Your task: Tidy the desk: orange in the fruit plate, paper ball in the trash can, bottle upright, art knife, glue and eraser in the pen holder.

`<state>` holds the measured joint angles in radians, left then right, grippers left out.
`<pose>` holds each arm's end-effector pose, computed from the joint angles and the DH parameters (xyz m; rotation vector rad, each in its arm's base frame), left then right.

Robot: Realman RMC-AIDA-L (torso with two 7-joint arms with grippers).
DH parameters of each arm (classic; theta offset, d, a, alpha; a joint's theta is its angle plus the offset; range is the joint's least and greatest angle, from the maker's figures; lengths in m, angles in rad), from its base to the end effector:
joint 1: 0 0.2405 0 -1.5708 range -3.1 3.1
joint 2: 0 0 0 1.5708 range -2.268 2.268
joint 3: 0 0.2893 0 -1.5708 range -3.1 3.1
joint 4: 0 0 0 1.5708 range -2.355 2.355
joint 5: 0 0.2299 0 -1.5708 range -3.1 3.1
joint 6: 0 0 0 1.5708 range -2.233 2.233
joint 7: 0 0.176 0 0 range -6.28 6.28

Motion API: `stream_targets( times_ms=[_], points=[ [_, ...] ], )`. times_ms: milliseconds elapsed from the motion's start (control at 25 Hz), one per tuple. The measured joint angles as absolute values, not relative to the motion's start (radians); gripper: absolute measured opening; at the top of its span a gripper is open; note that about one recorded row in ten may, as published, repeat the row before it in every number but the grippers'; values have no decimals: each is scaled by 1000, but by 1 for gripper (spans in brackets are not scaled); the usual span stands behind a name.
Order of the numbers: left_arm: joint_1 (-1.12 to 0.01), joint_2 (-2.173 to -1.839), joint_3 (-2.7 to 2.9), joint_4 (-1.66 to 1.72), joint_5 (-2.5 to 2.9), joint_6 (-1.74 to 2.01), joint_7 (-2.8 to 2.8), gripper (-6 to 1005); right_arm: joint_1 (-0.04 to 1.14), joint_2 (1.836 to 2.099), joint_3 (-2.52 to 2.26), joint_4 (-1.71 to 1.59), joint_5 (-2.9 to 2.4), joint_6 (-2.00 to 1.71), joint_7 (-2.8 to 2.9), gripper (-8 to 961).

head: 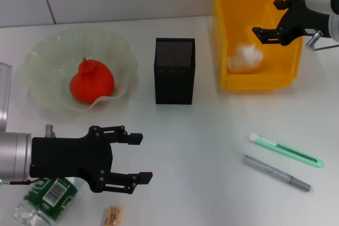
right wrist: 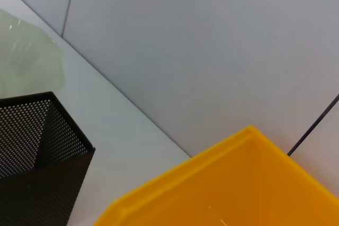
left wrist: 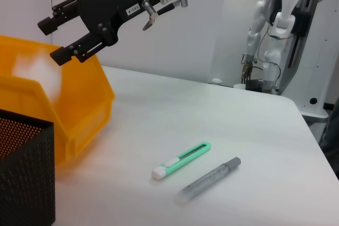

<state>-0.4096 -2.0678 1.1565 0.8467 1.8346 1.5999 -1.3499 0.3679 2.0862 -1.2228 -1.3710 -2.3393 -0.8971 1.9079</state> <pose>-0.2598 0.3250 -0.0727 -3.0349 -0.2854 -0.5809 0.2539 0.4503 0.0308 -2.2363 0.3062 -0.0345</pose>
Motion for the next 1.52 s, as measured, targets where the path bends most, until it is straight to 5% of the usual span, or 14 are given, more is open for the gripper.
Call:
stream_targets(
  times_ms=[320, 840, 1520],
  points=[
    [-409, -2068, 1157, 847, 1835, 1600, -1350, 817, 355, 2086, -1252, -1377, -2338, -859, 1909, 760],
    [-410, -2068, 1157, 847, 1833, 1597, -1350, 816, 161, 2086, -1297, -1609, -2046, -869, 1822, 760],
    [-403, -2069, 1152, 829, 1822, 1583, -1340, 815, 105, 2082, -1251, -1530, -1575, -1156, 1479, 760]
  ],
)
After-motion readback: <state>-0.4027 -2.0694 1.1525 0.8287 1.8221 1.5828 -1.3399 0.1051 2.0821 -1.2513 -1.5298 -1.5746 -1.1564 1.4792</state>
